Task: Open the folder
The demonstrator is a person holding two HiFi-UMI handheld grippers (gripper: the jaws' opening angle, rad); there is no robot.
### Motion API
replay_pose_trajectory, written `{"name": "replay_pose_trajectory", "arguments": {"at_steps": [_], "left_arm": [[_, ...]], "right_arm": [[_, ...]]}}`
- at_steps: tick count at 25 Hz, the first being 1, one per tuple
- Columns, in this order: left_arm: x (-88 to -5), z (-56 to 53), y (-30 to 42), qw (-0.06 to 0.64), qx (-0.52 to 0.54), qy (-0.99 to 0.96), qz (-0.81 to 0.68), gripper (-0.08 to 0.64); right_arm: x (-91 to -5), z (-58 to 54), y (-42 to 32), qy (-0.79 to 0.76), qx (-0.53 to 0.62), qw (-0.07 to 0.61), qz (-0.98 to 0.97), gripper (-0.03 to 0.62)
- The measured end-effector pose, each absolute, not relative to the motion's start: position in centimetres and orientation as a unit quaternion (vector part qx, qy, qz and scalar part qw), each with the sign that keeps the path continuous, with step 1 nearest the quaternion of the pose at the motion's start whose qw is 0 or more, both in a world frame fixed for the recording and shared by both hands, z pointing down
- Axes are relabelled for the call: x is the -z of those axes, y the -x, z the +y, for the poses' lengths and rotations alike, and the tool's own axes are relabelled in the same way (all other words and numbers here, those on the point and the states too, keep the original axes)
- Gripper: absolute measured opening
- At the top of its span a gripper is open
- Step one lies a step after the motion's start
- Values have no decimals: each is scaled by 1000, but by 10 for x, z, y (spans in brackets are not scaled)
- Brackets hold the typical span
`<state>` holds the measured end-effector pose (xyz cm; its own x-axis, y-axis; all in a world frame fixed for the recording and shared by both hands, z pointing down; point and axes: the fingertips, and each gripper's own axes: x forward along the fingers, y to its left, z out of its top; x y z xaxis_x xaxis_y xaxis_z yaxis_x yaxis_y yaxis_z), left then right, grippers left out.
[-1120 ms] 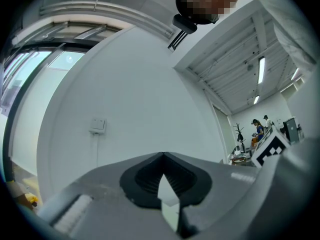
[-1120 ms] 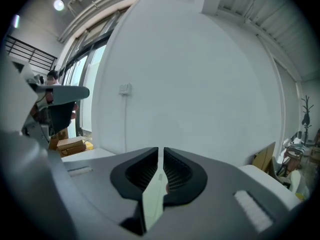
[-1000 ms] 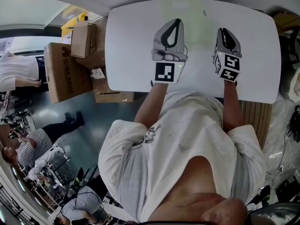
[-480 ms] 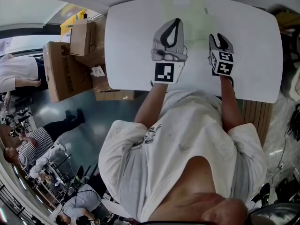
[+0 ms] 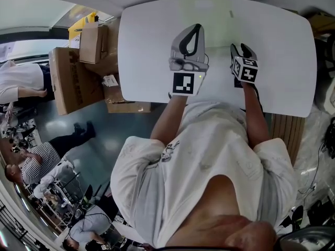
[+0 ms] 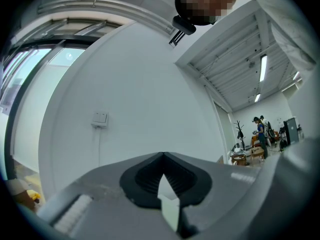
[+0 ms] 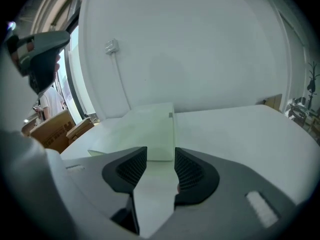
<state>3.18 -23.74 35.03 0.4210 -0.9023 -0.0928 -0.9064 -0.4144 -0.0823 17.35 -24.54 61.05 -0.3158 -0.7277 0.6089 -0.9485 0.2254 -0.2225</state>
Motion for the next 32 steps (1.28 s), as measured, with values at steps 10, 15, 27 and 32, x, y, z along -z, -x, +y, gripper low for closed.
{"name": "replay_pose_trajectory", "arguments": {"at_steps": [10, 15, 27, 32], "left_arm": [[-352, -237, -31, 57, -15, 842, 537, -6], [-353, -237, -31, 55, -17, 841, 538, -6], [-361, -240, -32, 50, -13, 843, 535, -6], [-360, -240, -32, 50, -12, 844, 534, -6]], "right_arm": [[-622, -246, -175, -553, -348, 165, -739, 186], [-621, -246, -176, -553, -360, 155, -736, 186], [-624, -245, -171, -539, -393, 133, -733, 186], [-610, -248, -173, -540, -404, 101, -731, 186]]}}
